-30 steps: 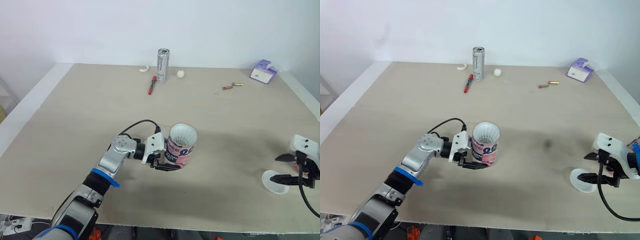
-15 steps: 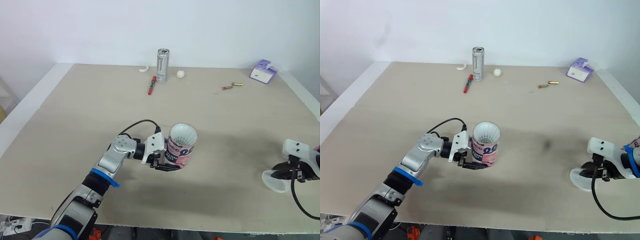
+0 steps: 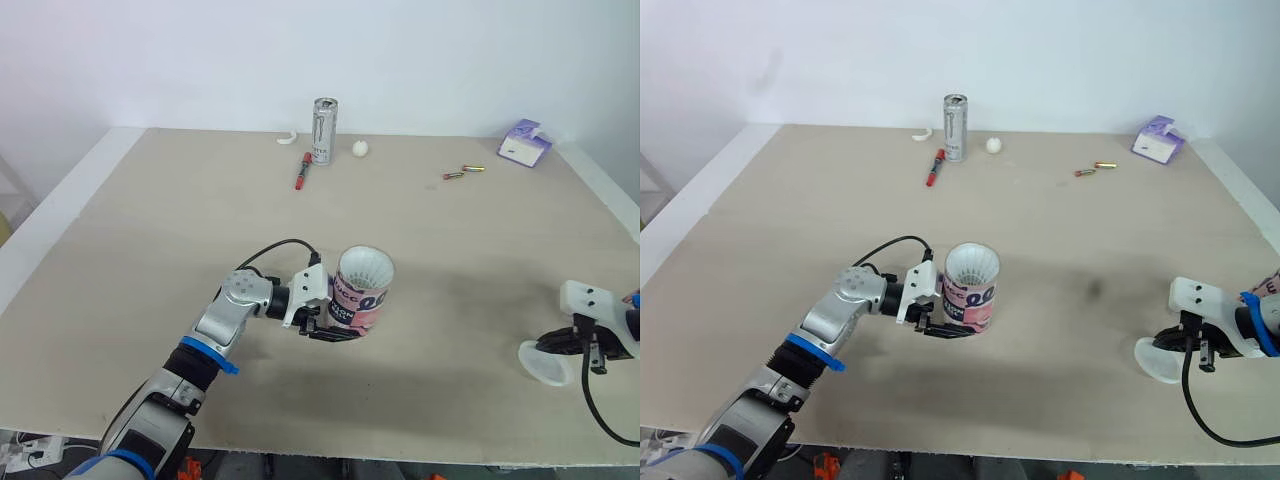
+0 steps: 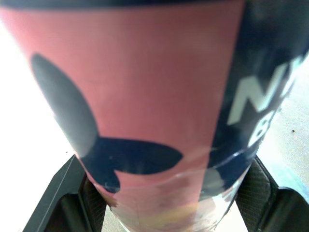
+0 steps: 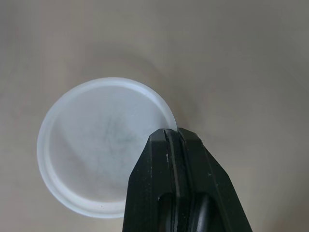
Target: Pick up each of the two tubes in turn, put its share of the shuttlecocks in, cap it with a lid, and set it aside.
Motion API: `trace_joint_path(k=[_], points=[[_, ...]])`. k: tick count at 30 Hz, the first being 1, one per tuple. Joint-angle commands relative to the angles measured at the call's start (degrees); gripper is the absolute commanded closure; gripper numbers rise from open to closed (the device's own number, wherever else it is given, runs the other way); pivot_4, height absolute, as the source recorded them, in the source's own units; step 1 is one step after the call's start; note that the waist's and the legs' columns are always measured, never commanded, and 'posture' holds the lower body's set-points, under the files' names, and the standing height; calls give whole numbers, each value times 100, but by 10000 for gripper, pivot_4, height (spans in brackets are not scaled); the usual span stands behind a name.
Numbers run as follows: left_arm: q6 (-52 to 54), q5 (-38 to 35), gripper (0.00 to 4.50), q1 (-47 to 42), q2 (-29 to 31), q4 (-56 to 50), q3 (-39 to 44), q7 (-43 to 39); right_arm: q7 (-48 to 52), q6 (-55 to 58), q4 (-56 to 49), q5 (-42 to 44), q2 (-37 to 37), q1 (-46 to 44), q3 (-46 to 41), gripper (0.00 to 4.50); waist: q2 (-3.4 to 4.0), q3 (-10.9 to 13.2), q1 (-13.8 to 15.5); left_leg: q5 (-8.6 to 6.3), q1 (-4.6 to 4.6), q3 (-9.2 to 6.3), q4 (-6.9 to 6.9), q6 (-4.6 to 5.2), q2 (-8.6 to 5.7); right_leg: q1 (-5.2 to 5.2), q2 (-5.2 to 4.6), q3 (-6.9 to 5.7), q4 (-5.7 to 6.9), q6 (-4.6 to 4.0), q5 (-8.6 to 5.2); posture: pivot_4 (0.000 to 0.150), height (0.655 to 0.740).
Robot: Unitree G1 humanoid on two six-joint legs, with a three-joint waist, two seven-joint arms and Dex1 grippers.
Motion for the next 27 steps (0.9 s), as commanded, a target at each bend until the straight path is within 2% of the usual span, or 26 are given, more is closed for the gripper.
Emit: trace_joint_path(k=[1,4,8,12,15,23,27], points=[[190,57,13870,-1,87,163,-54,-41,94,222,-1096,550,-140,-4,-560,44433,4,-2,-16,0,0,0,0,0,0,0,0,0,0,0,0,1500,7400],[255,53,13870,-18,103,195,-72,-91,67,621,-2034,996,-211,-435,-746,44433,9,-1,-39,0,0,0,0,0,-1,-1,0,1,0,3,2,1500,7400],[185,101,13870,-45,105,256,-103,-99,-95,1267,-2964,1391,-69,-1822,-426,44433,13,2,-66,0,0,-3,-1,0,2,-8,-4,1,0,-1,7,1500,7400],[122,121,13870,-54,103,280,-127,-84,-123,1632,-3188,1407,431,-3162,216,44433,-26,8,-71,-2,0,-8,-4,-4,9,-7,-2,-15,-1,-11,-2,1500,7400],[99,127,13870,-35,101,270,-139,-66,-64,1684,-3058,1219,878,-3909,707,44433,-24,8,-57,-3,-8,-6,-8,-5,9,-13,-15,-11,-4,-13,-2,1500,7400],[91,126,13870,38,139,205,-158,-22,171,1620,-2768,912,1848,-4777,1537,44433,-23,8,-43,-8,-17,-3,-10,-13,9,-20,-15,-7,-8,-14,-6,1500,7400],[107,115,13870,53,152,184,-161,2,308,1573,-2791,816,2004,-4805,1692,44433,-23,8,-27,-9,-19,-6,-10,-13,12,-18,-12,-15,-8,-17,-7,1500,7400]])
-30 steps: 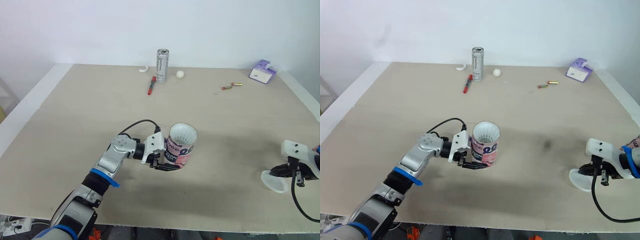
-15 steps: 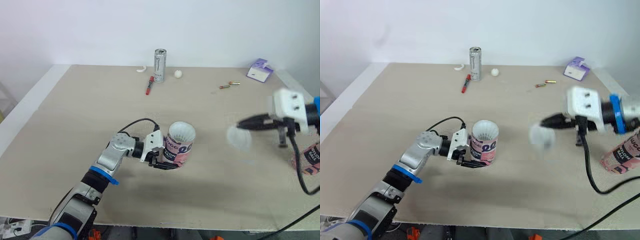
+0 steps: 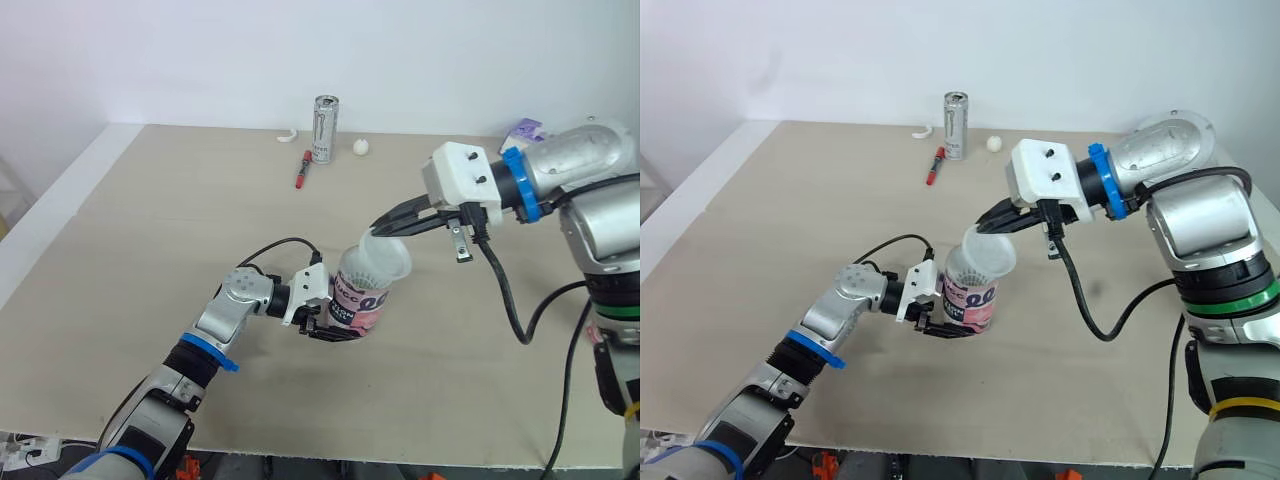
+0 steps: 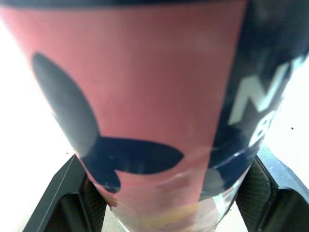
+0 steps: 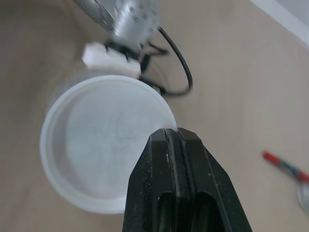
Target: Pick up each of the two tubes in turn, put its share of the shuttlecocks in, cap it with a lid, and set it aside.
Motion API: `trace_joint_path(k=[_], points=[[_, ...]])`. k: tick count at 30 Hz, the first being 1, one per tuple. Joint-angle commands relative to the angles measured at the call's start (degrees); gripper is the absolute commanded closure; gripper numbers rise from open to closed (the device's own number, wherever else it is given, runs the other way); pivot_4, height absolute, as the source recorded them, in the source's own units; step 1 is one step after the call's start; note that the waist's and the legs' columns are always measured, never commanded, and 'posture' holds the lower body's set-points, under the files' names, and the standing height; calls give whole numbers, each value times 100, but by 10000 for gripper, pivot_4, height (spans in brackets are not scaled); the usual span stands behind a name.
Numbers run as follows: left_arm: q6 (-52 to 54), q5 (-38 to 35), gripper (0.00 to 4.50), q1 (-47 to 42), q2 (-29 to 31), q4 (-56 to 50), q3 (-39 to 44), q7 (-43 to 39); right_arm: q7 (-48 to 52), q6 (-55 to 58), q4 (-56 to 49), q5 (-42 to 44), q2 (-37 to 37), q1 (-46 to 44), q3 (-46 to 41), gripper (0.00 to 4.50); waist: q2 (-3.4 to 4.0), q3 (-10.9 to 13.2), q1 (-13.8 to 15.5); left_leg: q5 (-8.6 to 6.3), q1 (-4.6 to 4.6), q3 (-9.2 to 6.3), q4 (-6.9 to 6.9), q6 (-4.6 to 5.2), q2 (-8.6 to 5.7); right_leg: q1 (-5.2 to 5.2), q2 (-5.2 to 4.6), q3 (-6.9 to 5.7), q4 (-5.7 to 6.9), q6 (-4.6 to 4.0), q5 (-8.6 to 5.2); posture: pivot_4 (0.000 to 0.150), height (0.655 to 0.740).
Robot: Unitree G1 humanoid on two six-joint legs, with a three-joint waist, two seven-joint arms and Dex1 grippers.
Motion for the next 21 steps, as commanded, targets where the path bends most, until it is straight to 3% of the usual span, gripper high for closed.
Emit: trace_joint_path(k=[1,21], points=[[127,154,13870,138,116,162,-80,35,131,-98,-66,-123,66,-148,92,44433,0,0,0,0,1,0,0,0,0,0,0,0,0,0,0,1500,7400],[175,135,13870,148,113,214,-68,53,192,-258,-408,-524,356,-95,416,44433,0,0,0,0,4,0,0,0,3,-1,2,-7,0,-8,2,1500,7400]])
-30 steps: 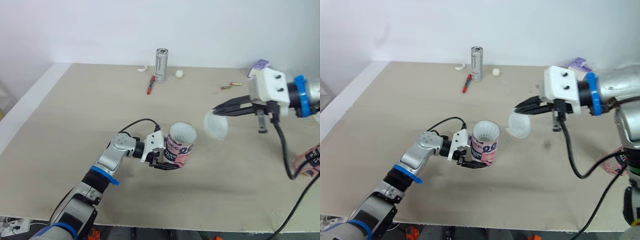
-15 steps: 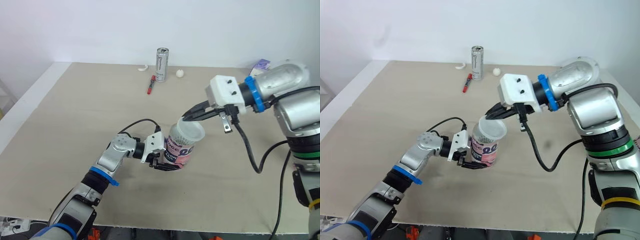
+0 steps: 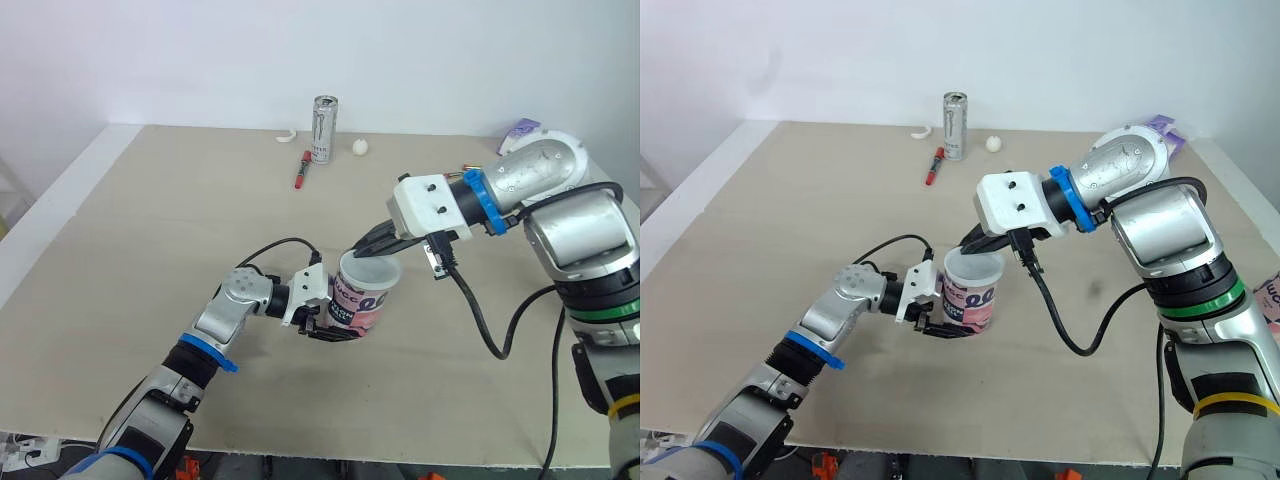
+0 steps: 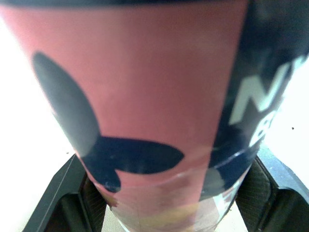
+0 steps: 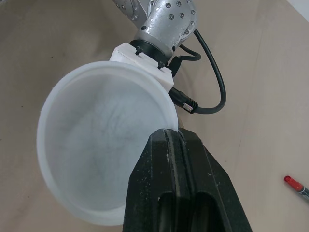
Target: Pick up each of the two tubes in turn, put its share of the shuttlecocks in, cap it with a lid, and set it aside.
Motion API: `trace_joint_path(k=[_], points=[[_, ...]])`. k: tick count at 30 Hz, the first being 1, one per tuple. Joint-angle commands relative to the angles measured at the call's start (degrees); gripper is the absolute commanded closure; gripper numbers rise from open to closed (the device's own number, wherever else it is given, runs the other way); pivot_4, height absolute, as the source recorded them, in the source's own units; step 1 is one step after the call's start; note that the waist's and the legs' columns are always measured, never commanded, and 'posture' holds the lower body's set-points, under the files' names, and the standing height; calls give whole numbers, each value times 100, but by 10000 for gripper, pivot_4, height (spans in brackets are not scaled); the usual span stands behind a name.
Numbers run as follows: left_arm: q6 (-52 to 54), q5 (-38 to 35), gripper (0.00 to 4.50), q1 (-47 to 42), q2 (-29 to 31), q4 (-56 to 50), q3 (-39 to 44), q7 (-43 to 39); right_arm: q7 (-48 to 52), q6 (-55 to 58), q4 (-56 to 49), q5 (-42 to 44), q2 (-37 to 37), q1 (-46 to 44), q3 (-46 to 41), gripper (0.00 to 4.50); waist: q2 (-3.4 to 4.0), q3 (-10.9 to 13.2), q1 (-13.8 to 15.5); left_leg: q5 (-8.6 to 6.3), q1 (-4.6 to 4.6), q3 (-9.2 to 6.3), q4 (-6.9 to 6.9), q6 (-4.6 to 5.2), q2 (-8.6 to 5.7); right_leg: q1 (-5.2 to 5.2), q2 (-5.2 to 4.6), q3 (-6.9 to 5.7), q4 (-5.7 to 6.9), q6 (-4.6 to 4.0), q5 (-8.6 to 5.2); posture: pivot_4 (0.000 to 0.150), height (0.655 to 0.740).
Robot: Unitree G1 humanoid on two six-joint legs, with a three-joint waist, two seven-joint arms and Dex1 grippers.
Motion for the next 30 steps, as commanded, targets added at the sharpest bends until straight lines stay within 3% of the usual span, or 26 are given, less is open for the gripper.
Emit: trace_joint_path(k=[1,30], points=[[170,139,13870,134,86,228,-76,42,15,-76,-147,-67,24,-103,-39,44433,0,0,0,0,0,0,0,0,0,0,0,0,0,0,0,1500,7400],[200,104,13870,57,85,354,-51,30,117,-463,126,-342,-103,-195,-112,44433,0,0,0,0,1,-3,-1,0,2,-3,-3,0,0,-3,1,1500,7400]])
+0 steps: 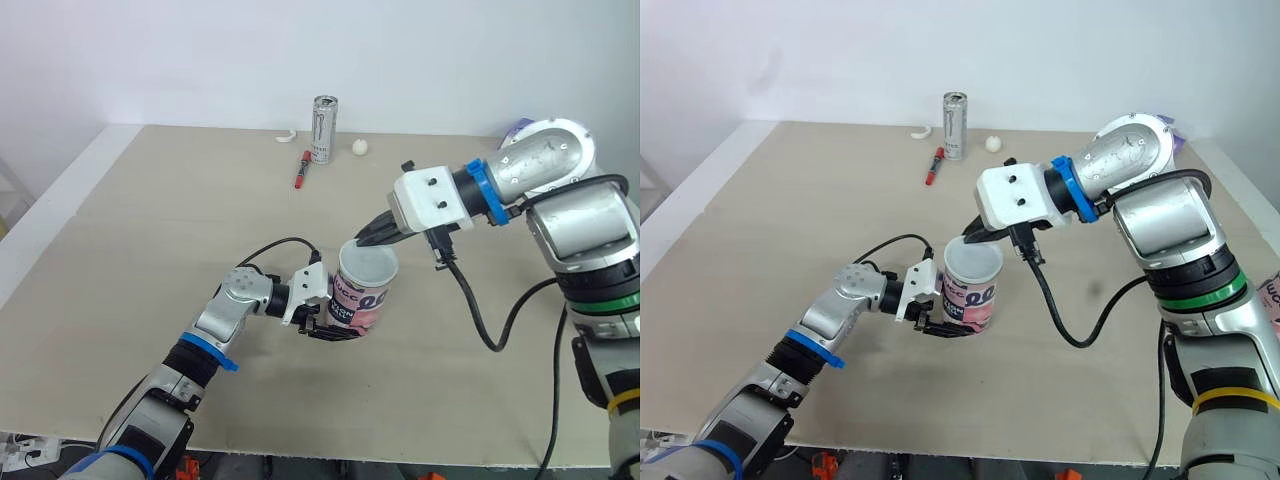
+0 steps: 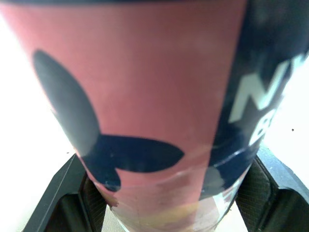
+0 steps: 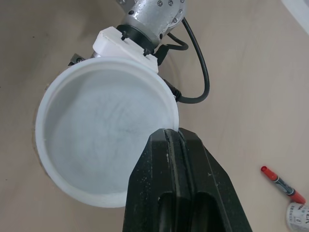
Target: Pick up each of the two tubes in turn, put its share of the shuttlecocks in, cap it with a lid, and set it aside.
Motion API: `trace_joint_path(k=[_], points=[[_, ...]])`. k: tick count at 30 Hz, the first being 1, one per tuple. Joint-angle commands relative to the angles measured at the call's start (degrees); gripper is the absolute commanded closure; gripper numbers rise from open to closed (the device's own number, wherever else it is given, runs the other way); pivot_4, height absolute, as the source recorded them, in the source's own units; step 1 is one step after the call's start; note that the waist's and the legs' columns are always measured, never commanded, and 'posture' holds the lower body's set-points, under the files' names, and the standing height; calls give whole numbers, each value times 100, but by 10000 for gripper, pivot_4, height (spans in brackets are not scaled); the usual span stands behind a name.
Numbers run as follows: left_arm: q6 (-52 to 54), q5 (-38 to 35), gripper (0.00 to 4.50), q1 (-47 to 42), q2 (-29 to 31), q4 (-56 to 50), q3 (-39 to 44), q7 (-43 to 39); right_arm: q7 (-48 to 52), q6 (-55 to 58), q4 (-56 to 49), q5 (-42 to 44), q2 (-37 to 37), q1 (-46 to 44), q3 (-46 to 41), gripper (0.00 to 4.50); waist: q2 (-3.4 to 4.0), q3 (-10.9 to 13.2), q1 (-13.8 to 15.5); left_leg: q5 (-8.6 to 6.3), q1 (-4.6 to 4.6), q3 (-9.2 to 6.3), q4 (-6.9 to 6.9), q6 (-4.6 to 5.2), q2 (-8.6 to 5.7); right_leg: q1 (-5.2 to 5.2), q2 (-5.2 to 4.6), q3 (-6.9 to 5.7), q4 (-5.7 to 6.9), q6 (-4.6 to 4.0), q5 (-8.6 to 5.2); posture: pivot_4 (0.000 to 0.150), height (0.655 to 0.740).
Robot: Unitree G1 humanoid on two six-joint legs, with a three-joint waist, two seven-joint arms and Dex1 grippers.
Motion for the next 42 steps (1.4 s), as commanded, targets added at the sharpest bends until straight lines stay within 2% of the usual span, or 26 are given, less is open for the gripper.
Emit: trace_joint_path(k=[1,11,15,16,18,24,28,32,34,35,36,39,42], points=[[161,146,13870,96,89,257,-50,44,87,-66,-104,-11,-90,-25,-111,44433,0,0,0,0,0,0,0,0,0,0,0,0,0,0,0,1500,7400],[174,138,13870,103,105,255,-42,33,105,109,-150,55,-120,1,-142,44433,0,0,0,0,0,-1,-1,0,0,-2,0,1,0,0,0,1500,7400],[171,139,13870,99,111,268,-41,26,55,166,-188,109,-131,34,-216,32274,-1,0,-1,-1,0,-2,-2,-1,1,-3,-1,1,0,0,-1,1500,7400],[169,140,13870,98,112,271,-41,26,27,178,-203,136,-123,43,-249,26585,0,0,0,-1,0,-1,-2,-1,2,-4,-1,2,0,0,-1,1500,7400],[172,140,13870,92,111,274,-40,24,-57,195,-220,183,-96,45,-342,17965,-1,0,0,-1,0,-1,-4,-1,1,-5,-2,3,0,-1,-1,1500,7400],[180,141,13870,88,121,268,-38,14,-293,565,-165,459,-186,-13,-734,17965,-1,1,0,-1,-1,-1,-5,-2,2,-8,-3,3,-1,-1,-1,1500,7400],[175,142,13870,95,127,257,-35,20,-650,1647,-267,1237,-170,-21,-1445,17965,-2,1,1,-1,-4,-2,-8,-2,6,-10,-5,3,-1,-2,-1,1500,7400],[173,133,13870,124,142,219,-26,22,-1042,2691,-833,2028,-154,324,-1914,17965,-4,0,3,-1,-4,-4,-12,-2,10,-10,-7,4,-1,-3,0,1500,7400],[170,128,13870,131,138,206,-28,24,-1257,2995,-1153,2275,-130,640,-2024,28300,-6,-2,2,-1,-4,-9,-15,-1,12,-4,-5,-2,-12,-4,-1,1500,7400],[172,124,13870,133,136,194,-27,24,-1353,3102,-1312,2351,-127,795,-2024,31119,-6,-2,2,-1,-4,-8,-15,-1,12,-6,-6,0,-12,-4,-1,1500,7400],[174,120,13870,131,129,186,-28,23,-1456,3205,-1457,2412,-108,943,-2001,36411,-6,-2,4,-1,-4,-6,-19,-1,10,-5,-8,1,-14,-2,0,1500,7400],[171,118,13870,125,109,175,-31,24,-1735,3407,-1708,2437,-69,1233,-1827,36411,-6,-1,1,-1,-7,-4,-18,-1,11,-7,-9,4,-20,1,2,1500,7400],[159,118,13870,121,99,181,-28,26,-1880,3397,-1804,2307,-54,1384,-1593,41517,-6,-1,1,-1,-9,-4,-18,-1,10,-7,-8,4,-28,4,4,1500,7400]])
